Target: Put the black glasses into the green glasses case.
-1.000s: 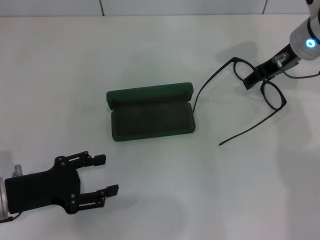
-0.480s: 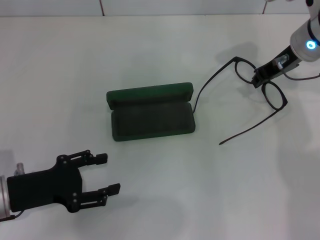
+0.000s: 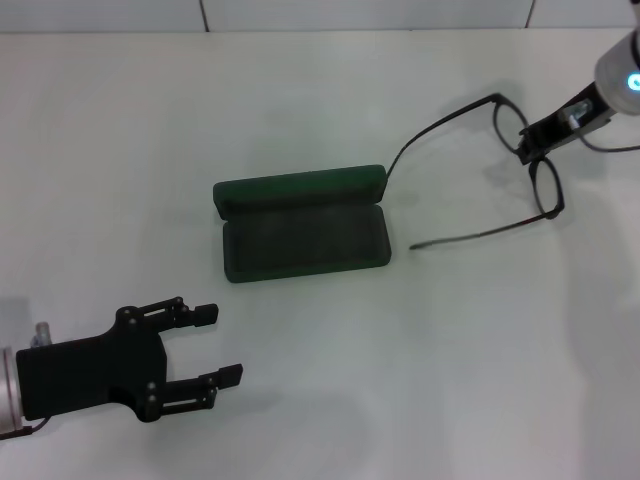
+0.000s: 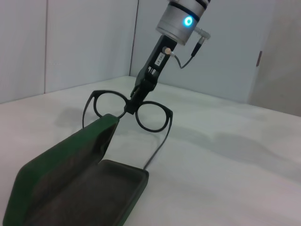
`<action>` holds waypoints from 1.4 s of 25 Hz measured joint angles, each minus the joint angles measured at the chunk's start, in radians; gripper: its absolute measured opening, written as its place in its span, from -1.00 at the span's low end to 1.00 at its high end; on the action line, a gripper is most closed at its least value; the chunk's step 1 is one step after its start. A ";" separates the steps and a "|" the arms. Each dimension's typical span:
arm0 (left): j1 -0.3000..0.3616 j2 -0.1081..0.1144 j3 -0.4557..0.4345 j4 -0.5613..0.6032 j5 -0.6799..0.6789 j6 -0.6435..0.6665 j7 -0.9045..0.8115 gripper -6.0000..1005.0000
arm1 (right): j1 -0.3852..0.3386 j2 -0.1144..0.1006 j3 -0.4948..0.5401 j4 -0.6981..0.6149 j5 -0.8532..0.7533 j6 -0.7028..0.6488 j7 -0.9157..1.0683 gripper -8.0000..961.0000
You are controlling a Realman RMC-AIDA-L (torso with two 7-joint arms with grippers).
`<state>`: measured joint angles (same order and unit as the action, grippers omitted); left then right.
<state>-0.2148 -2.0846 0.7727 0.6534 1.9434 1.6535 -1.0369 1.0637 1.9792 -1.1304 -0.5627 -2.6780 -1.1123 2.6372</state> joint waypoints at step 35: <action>-0.166 0.000 0.010 -0.125 -0.045 0.147 0.024 0.10 | -0.435 0.026 0.270 -0.171 0.977 -0.248 -1.125 -0.79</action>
<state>-0.3812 -2.0845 0.7824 0.5285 1.8982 1.8003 -1.0134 0.6289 2.0047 -0.8608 -0.7335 -1.7009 -1.3607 1.5118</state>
